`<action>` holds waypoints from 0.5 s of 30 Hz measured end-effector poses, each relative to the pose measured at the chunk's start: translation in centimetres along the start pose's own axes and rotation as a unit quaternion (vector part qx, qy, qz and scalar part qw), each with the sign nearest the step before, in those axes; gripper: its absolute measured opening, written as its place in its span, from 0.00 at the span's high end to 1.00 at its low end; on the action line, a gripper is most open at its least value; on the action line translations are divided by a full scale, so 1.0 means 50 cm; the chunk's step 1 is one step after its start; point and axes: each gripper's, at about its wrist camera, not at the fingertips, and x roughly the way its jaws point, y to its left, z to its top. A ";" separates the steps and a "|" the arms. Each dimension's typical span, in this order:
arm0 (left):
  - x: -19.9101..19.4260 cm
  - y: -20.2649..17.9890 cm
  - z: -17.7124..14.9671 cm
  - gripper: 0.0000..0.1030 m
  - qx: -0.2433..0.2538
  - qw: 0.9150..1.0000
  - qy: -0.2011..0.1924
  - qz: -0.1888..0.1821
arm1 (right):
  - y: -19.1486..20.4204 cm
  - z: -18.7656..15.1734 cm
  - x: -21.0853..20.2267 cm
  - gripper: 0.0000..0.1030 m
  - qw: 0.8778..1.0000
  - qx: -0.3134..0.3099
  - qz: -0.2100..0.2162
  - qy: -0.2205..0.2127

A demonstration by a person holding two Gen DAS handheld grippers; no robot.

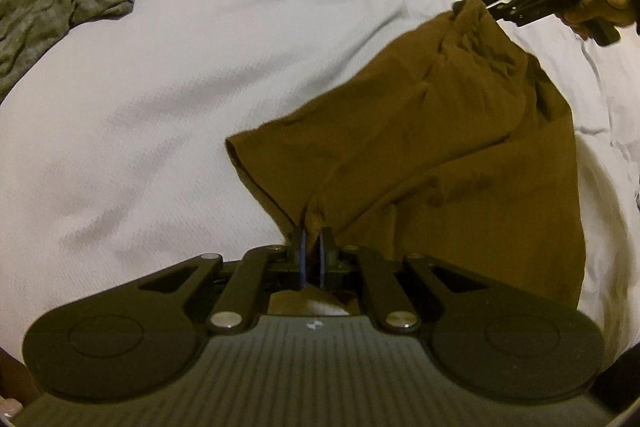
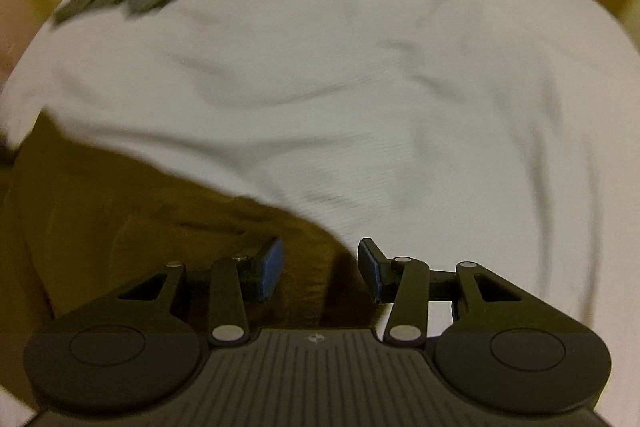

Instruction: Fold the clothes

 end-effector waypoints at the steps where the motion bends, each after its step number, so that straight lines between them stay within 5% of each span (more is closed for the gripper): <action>1: 0.001 -0.003 -0.001 0.96 0.002 1.000 0.002 0.002 | 0.004 -0.002 0.011 0.57 1.000 -0.012 0.008 0.006; 7: 0.005 -0.010 -0.002 0.96 -0.004 1.000 0.005 0.010 | 0.015 -0.008 0.049 0.56 0.998 -0.055 0.025 0.016; 12: 0.004 -0.017 0.000 0.96 0.000 1.000 0.009 0.016 | -0.010 -0.008 0.080 0.56 0.998 -0.022 0.057 0.026; 15: -0.008 -0.023 0.001 0.96 0.002 1.000 0.006 0.018 | -0.034 -0.013 0.077 0.70 0.997 0.030 0.069 0.026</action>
